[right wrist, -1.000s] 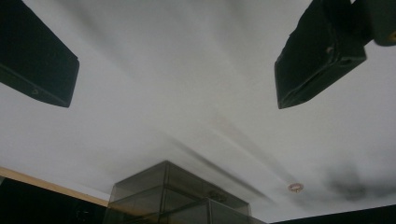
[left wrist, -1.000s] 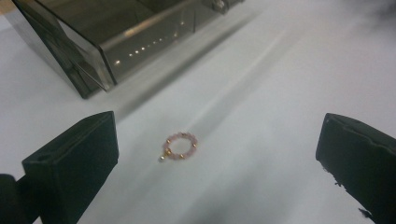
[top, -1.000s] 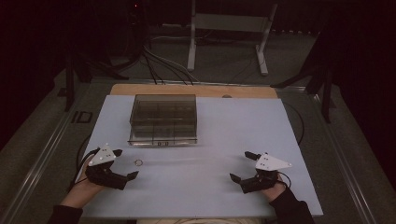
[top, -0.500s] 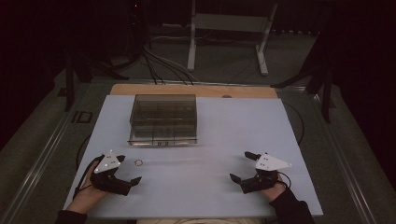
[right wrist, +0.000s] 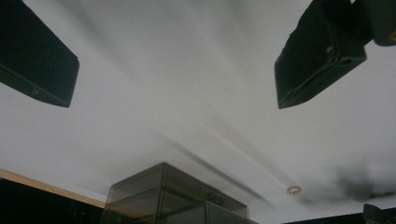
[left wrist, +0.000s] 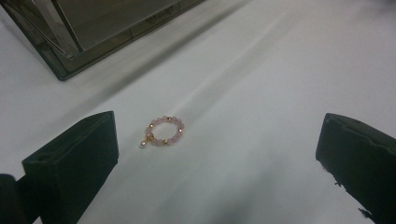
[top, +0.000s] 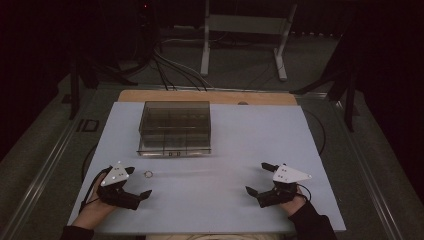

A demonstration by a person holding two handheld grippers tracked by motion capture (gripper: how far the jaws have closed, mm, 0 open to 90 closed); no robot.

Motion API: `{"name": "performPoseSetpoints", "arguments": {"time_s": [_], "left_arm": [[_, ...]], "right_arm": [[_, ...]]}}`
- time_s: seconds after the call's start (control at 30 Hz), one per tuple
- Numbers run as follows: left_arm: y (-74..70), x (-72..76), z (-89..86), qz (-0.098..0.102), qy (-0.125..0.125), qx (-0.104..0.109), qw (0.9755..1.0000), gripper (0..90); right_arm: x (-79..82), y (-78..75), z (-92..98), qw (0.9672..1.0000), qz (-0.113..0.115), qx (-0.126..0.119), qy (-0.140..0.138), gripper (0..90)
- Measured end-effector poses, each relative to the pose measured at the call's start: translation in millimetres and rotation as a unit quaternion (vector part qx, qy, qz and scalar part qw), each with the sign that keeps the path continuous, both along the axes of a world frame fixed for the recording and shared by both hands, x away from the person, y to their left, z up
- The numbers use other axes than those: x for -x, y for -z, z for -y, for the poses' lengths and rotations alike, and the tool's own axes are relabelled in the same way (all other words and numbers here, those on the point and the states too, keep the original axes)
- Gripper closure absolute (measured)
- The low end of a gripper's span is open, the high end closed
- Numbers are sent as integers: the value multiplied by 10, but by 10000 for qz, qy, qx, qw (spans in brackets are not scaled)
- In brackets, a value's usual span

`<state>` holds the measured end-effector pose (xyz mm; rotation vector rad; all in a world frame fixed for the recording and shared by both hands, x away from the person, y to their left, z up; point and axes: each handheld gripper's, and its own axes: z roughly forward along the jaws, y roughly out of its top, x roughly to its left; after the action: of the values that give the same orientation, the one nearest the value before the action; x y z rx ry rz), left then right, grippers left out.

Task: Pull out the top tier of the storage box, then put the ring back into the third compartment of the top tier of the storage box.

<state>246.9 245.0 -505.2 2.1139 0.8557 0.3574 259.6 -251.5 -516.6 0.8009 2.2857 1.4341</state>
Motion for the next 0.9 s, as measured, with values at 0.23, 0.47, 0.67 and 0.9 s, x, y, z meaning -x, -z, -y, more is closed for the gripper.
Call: {"name": "performPoseSetpoints", "arguments": {"time_s": [0.23,0.47,0.67,0.9], "left_arm": [[-5,-4,5,7,11,4,10000,0],[-6,-8,-7,13,-32,11,10000,0],[-30,-6,-5,21,-46,7,10000,0],[-60,-2,0,28,-209,-63,9998,0]], "right_arm": [[5,-5,-1,10000,-5,-10,8,0],[1,0,-3,10000,4,5,0,0],[-2,1,-2,10000,-2,-2,-3,0],[-3,0,-4,10000,-5,1,-4,0]]}}
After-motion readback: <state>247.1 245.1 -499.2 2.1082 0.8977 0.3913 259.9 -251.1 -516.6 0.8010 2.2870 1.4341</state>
